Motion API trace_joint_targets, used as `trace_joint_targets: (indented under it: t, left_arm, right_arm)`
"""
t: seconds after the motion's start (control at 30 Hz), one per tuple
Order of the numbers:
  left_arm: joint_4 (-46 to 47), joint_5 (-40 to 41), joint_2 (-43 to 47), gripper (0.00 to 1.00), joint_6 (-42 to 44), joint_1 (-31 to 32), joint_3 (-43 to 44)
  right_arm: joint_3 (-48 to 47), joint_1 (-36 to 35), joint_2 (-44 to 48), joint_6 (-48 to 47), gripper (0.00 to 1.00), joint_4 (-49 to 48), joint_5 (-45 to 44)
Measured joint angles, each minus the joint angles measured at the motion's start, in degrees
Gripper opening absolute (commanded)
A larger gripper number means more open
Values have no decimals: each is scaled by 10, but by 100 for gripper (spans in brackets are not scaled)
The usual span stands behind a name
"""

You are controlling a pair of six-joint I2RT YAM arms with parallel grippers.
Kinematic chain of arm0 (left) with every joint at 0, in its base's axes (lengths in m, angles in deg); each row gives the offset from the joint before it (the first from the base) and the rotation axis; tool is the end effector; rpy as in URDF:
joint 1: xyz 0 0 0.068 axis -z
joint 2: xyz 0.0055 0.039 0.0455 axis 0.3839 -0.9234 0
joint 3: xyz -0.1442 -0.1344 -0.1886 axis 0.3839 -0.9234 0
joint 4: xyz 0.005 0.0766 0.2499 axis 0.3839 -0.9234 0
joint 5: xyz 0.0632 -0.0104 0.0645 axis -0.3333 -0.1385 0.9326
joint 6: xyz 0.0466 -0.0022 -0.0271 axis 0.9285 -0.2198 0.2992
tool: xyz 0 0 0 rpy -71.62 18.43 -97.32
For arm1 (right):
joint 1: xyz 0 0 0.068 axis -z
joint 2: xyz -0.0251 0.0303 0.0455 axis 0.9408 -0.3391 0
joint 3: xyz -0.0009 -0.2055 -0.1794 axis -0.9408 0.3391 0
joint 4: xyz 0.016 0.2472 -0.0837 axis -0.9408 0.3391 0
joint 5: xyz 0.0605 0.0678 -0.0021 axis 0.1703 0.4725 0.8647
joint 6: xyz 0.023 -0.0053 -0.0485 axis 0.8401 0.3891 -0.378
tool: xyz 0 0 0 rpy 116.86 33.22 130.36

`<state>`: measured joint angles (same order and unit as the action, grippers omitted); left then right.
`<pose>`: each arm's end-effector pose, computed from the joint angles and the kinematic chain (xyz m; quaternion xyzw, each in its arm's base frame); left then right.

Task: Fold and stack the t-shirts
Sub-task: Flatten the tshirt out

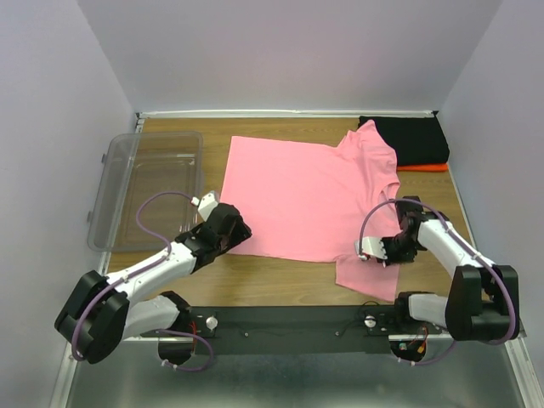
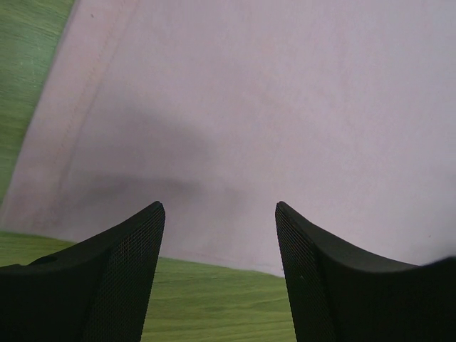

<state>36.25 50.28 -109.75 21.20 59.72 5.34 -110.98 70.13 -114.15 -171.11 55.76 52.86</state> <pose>0.1754 -0.1202 0.1769 -0.2463 0.8891 -0.1898 0.3360 0.1702 0.0072 0.1581 -0.7428 0.6617 0.0619 0.0812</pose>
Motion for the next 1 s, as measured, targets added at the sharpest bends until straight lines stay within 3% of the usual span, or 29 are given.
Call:
trace_joint_targets:
  t: [0.3,0.47,0.57,0.6,0.77,0.9,1.0]
  left_arm:
    - [-10,-8,-49,69,-11,1,30]
    - [-22,-26,-32,69,6,5,28]
    - [-15,-42,-10,69,28,5,27]
    - [-2,-53,-8,69,37,5,25]
    - [60,-94,-42,68,74,6,14]
    - [76,-98,-88,68,100,6,15]
    - [75,-93,-100,68,118,6,33]
  right_arm:
    - [9,0,32,-63,6,26,-56]
    - [28,1,58,-120,8,45,-122]
    - [38,4,83,-146,16,65,-157]
    - [38,5,95,-150,30,74,-162]
    - [-20,6,107,-146,72,129,-118]
    - [-180,13,43,-44,73,141,-12]
    - [-242,21,21,64,72,111,74]
